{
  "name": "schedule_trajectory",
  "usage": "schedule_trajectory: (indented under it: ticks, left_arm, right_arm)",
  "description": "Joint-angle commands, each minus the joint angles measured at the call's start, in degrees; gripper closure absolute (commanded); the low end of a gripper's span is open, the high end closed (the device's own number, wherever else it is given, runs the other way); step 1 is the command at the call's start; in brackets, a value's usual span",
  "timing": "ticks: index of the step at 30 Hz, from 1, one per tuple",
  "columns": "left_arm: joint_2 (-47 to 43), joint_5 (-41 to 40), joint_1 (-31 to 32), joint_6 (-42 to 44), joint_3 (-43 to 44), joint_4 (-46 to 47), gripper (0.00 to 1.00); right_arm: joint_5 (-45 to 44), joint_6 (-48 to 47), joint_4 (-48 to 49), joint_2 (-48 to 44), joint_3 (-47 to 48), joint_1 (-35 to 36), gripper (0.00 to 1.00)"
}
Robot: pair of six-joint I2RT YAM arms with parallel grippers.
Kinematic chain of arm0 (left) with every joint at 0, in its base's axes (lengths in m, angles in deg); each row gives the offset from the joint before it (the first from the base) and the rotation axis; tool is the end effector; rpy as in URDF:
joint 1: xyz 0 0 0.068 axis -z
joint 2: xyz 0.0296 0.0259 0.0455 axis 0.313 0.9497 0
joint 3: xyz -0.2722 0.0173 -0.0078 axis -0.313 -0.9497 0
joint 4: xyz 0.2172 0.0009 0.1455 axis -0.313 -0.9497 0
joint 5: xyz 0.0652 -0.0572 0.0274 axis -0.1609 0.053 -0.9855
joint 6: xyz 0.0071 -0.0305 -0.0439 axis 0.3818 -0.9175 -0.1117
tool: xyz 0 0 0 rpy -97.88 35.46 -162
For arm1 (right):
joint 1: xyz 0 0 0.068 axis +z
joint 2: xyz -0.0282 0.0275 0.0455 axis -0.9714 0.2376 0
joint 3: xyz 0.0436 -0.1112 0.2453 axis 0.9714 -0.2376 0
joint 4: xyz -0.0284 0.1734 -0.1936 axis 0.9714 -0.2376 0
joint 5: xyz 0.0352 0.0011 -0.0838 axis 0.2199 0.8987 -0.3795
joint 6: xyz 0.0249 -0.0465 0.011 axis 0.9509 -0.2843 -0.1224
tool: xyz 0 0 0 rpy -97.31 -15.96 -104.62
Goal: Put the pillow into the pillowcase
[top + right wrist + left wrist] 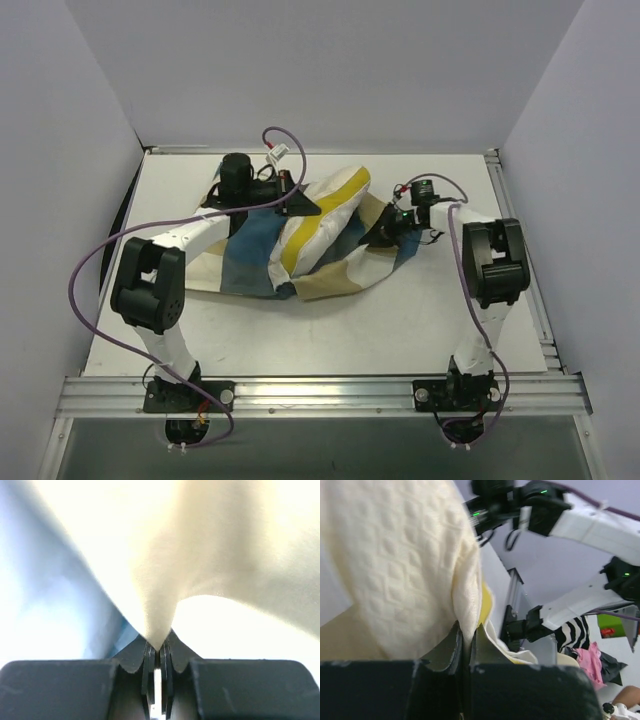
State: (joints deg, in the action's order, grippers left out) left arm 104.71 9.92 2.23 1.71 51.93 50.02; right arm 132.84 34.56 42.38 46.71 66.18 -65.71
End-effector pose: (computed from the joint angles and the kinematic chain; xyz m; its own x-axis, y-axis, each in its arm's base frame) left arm 0.3738 -0.1720 0.2747 -0.8265 -0.0853 -0.5564 0.5345 0.1914 -0.8232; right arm 0.3982 0.1020 0.1497 -0.9652 0.2451 -0.0912 0.0444 0.4975 0.8663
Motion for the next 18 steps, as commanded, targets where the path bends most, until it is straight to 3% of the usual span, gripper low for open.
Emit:
schedule_trajectory:
  ticks: [1, 6, 13, 18]
  left_arm:
    - [-3.0, -4.9, -3.8, 11.0, -2.5, -6.1, 1.0]
    - [-2.2, -9.0, -4.9, 12.5, -2.8, -8.7, 1.0]
    - [-0.6, -15.6, -4.6, 19.5, -3.2, -21.1, 1.0]
    - [0.2, -11.8, 0.1, 16.5, -7.3, -15.7, 1.0]
  right_arm:
    - [1.7, -18.7, -19.2, -8.8, -0.6, -6.9, 1.0]
    - [0.4, -28.5, -29.2, -8.2, -0.1, -12.9, 1.0]
    - [0.3, -38.7, -38.3, -4.1, 4.9, -17.6, 1.0]
    - [-2.4, -36.3, -37.7, -0.7, 10.6, -18.5, 1.0]
